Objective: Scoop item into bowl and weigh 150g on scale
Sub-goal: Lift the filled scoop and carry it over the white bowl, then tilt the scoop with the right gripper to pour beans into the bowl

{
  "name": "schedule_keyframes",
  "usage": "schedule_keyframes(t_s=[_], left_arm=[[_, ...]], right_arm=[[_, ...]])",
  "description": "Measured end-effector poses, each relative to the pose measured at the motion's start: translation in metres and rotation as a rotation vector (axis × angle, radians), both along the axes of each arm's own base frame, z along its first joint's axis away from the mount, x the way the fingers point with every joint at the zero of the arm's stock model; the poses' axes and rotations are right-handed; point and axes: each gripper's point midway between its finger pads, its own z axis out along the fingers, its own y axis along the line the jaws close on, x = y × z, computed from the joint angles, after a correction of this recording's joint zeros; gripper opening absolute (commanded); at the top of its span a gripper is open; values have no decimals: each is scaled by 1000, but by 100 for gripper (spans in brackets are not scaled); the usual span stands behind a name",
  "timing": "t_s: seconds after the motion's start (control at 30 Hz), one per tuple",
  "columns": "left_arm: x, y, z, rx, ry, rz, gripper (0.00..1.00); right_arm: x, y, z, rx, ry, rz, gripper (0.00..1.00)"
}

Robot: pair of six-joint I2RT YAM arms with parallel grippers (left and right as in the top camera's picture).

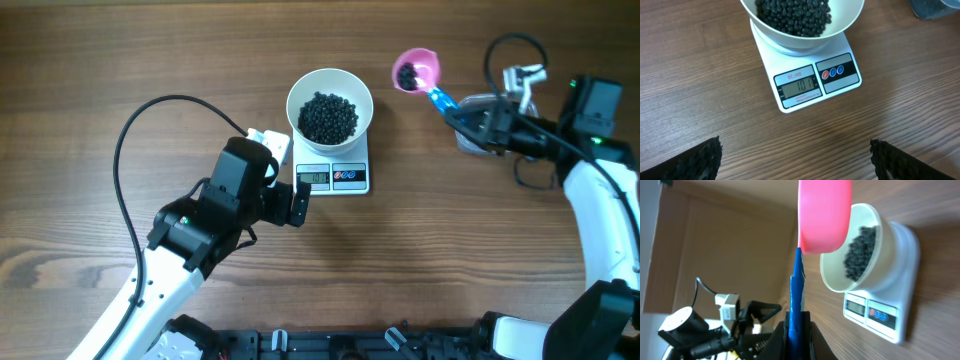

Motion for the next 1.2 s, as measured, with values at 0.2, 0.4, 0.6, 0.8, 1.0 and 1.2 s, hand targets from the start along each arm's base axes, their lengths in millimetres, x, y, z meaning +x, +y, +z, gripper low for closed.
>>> schedule_keyframes(t_s=[0.2,0.4,0.6,0.8,1.0,1.2], left_arm=[[0,0,0,0,0,0,100],[0,0,0,0,0,0,100],[0,0,0,0,0,0,100],[0,0,0,0,0,0,100],[0,0,0,0,0,0,100],[0,0,0,0,0,0,100]], right_arm=[[3,42,1,-37,-16,67,4],[7,66,-19,-168,-14,47,4],[15,76,-40,-376,-124,28,4],[19,85,-53,-563,-279,68,4],[15,97,-57,-669,-419,147,4],[17,101,-64,-819,-551,202,4]])
